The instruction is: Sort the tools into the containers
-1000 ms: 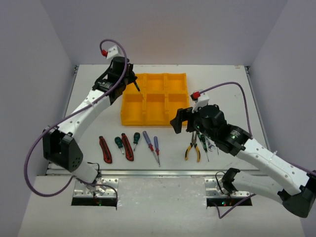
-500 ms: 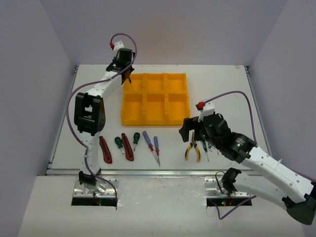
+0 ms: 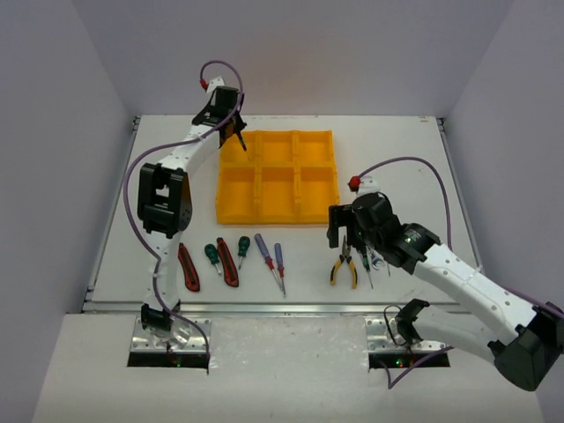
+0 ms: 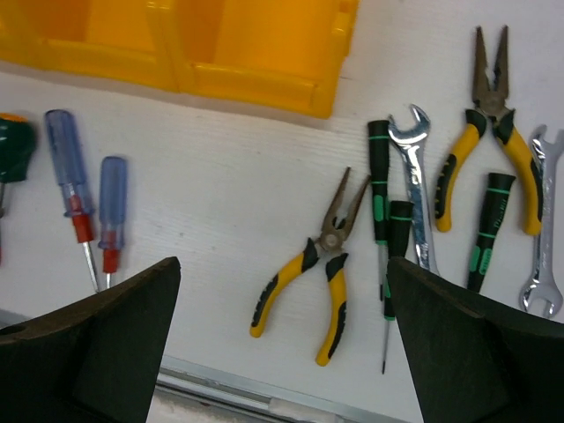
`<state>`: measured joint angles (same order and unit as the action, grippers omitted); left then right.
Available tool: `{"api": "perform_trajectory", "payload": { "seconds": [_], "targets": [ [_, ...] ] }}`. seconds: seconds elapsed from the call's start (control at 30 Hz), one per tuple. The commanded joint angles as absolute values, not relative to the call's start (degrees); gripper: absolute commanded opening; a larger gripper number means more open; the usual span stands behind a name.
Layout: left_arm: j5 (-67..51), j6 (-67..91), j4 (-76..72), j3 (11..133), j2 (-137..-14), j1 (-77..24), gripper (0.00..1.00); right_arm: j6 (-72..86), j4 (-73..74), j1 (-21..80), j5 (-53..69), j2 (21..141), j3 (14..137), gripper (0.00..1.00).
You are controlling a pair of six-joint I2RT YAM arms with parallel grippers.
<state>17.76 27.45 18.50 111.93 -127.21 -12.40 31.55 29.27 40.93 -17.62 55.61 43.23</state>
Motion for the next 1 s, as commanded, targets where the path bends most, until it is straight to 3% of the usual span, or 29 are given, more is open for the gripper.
{"api": "perform_trajectory", "payload": {
  "seconds": [0.0, 0.03, 0.07, 0.1, 0.23, 0.37, 0.47, 0.63, 0.73, 0.83, 0.97],
  "targets": [
    [13.5, 29.6, 21.3, 115.9, -128.6, -12.7, 0.26, 34.1, 31.5, 34.5, -15.0, 57.8, 45.9, 0.99],
    [12.8, 29.8, 22.0, 116.2, -128.7, -12.7, 0.37, 33.8, 31.6, 33.4, -14.2, 58.4, 46.0, 0.99],
    [12.7, 30.0, 22.5, 116.1, -128.3, -12.7, 0.58, 33.2, 32.3, 32.7, -14.5, 59.0, 46.6, 0.99],
    [12.7, 30.1, 22.6, 115.9, -127.8, -12.8, 0.7, 32.9, 33.0, 32.5, -15.0, 59.6, 47.3, 0.99],
    [13.4, 29.8, 22.6, 114.6, -121.8, -13.5, 0.91, 31.5, 34.7, 27.7, -15.4, 62.2, 49.5, 0.99],
    [13.7, 29.6, 23.4, 112.2, -110.0, -14.0, 1.0, 29.3, 35.6, 24.6, -13.7, 64.2, 51.2, 0.99],
    [14.8, 29.1, 25.0, 107.1, -99.1, -15.8, 1.0, 28.2, 37.8, 23.7, -15.0, 66.6, 52.0, 0.95],
    [15.4, 31.8, 22.1, 83.5, -75.6, -19.7, 1.0, 26.9, 38.7, 23.2, -14.5, 71.4, 50.4, 0.66],
    [11.7, 32.1, 20.6, 74.5, -68.6, -20.0, 1.0, 26.2, 38.8, 23.2, -11.0, 74.4, 49.7, 0.53],
    [10.1, 30.8, 23.7, 70.4, -64.3, -20.0, 1.0, 26.9, 36.6, 23.3, -9.0, 76.0, 47.4, 0.45],
    [8.5, 26.7, 27.2, 64.7, -58.6, -20.1, 1.0, 27.1, 35.1, 23.1, -10.7, 79.9, 45.2, 0.44]
  ]
}}
